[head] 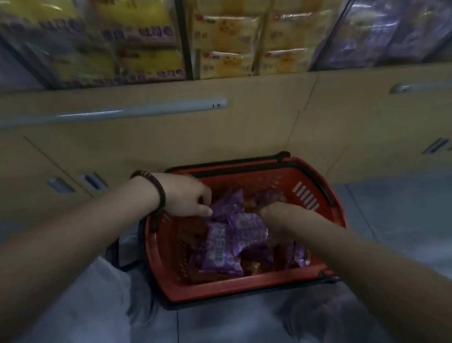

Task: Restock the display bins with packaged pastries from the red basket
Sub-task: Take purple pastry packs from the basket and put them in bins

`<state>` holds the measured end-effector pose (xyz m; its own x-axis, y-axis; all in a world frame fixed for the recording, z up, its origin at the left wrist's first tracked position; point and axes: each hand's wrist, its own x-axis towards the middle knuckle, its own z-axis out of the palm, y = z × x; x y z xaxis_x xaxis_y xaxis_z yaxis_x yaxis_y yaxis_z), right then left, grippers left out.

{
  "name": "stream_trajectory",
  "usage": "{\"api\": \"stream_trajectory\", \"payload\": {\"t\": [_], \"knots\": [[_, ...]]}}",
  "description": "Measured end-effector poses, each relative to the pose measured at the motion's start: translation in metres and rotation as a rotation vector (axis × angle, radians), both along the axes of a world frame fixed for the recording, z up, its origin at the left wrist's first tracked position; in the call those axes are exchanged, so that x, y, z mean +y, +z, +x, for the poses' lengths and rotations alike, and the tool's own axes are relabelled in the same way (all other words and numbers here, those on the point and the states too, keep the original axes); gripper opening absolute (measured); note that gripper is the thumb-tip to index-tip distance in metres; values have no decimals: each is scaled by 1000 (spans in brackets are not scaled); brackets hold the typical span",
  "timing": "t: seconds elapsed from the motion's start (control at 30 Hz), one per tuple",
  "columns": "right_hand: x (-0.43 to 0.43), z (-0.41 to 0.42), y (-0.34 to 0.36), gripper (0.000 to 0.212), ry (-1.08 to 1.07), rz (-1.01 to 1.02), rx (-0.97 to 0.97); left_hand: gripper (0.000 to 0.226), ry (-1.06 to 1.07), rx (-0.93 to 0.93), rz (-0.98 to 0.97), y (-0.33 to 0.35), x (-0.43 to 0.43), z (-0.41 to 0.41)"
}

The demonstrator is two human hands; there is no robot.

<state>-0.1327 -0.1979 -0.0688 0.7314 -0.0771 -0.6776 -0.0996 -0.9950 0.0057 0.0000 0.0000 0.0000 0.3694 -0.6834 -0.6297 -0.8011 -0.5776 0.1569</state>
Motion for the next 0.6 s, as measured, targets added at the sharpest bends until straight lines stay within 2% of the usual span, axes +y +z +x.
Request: {"api": "stream_trajectory", "payload": {"t": [0.07,0.2,0.27,0.33,0.43,0.5,0.6], "knots": [[4,3,-23,53,-5,14,-25,44,14,16,8,-12,-9,7],[22,-8,-80,104,-23,-57,-182,40,23,32,26,-32,-28,16],[35,-13,-94,110,-29,-92,-273,39,20,13,-36,-42,-33,20],[40,-11,-109,105,-8,-141,-264,37,13,-9,-59,-52,-33,21],[31,-1,-110,75,-5,-171,-349,39,-5,18,-41,-59,-31,20],[17,13,-87,65,-74,-38,-322,40,4,38,-40,-58,-29,19],[-9,36,-29,70,-187,300,-117,55,47,91,-75,-54,-24,19]]}}
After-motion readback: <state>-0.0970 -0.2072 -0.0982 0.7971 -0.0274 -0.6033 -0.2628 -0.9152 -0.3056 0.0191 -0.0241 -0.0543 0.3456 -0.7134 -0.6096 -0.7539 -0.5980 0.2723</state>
